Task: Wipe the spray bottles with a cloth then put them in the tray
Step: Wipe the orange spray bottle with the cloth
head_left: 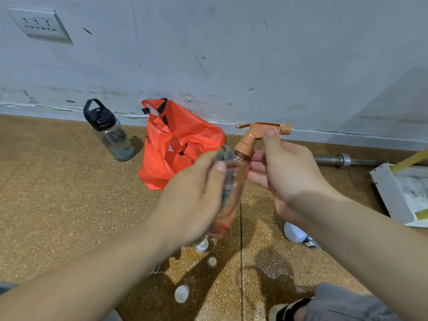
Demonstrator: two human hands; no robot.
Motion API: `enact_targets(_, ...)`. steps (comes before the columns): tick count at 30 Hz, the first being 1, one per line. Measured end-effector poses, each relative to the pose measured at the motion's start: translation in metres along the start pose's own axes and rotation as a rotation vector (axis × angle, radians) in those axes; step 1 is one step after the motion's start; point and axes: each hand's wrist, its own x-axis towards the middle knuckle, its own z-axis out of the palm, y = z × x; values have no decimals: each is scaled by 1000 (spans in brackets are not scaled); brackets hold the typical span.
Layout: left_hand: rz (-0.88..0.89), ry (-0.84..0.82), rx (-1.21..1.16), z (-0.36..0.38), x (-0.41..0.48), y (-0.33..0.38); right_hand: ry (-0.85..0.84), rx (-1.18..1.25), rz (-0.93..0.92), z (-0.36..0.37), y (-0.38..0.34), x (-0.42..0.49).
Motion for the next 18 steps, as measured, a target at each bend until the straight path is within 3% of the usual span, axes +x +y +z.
enact_targets(2, 162, 15, 196, 2, -9, 6, -6, -52, -6, 4, 3, -5)
enact_targets(5, 94, -32, -41, 2, -5, -8, -13, -106, -42, 9, 4, -12)
enact_targets(7, -119, -67, -330, -3, 7, -19, -5, -87, -53, 8, 3, -10)
enact_targets(10, -617, -199, -738, -4, 16, -29, 4, -36, -41, 3, 2, 0)
enact_targets(13, -799, -255, -945, 3, 10, -27, 12, 28, -19, -2, -4, 5)
enact_targets(15, -696, -122, -814, 7, 9, -24, 35, 65, 6, -5, -7, 6)
enact_targets(16, -546, -36, -638, 7, 9, -22, 51, 74, 23, -6, -7, 7)
enact_targets(18, -83, 55, -180, 3, 4, -19, 51, 63, 47, -5, -4, 6)
